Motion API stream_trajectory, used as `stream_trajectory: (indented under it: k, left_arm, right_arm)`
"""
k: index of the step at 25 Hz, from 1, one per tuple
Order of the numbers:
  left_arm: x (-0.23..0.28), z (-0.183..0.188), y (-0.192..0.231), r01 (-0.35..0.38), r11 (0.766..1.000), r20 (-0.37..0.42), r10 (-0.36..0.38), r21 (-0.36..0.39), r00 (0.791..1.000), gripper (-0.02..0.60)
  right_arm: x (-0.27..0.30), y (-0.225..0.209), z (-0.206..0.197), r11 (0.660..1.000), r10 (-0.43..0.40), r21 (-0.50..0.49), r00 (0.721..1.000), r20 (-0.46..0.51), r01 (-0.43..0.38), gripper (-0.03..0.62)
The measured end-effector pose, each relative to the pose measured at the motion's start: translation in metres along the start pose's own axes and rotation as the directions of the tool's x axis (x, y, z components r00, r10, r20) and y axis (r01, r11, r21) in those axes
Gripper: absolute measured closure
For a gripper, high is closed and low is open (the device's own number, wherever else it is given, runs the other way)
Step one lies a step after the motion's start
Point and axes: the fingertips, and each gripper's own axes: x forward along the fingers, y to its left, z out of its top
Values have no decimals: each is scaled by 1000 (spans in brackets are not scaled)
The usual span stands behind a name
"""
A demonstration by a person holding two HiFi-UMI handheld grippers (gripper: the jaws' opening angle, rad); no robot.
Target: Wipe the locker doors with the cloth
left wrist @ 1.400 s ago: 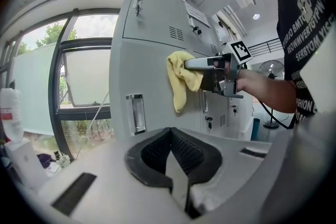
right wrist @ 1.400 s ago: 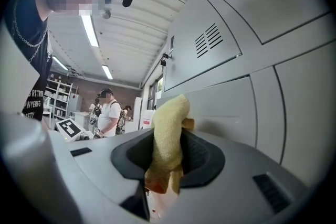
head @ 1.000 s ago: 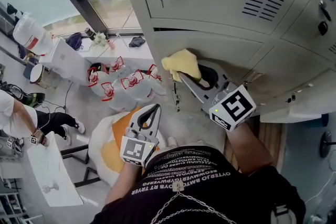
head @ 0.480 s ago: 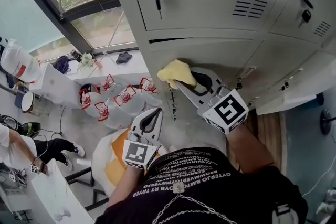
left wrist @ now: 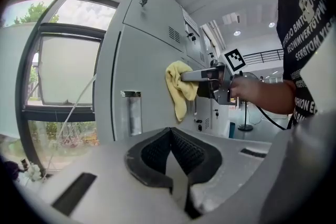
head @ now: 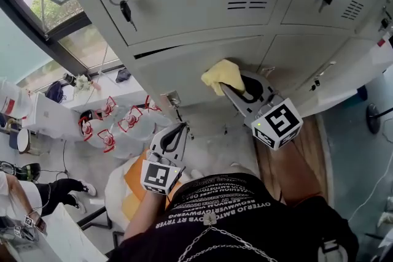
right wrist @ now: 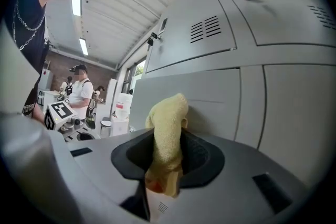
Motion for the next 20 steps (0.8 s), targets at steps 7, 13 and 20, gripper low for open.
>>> stream_trajectory:
  k: [7, 13, 20]
  left_arm:
    - [29, 19, -32, -11, 1000, 23, 11, -10, 1000, 575]
    - [29, 15, -41, -49, 999, 2, 49, -8, 999, 575]
    - [3, 13, -23, -146, 989, 5, 146, -30, 989, 575]
  right_arm:
    - [-29, -40, -19, 999, -28, 33, 998, -57, 30, 487]
    - [-43, -52, -19, 999, -13, 48, 1000, -25, 14, 487]
    - [-18, 17, -17, 981, 192, 14, 981, 7, -192, 487]
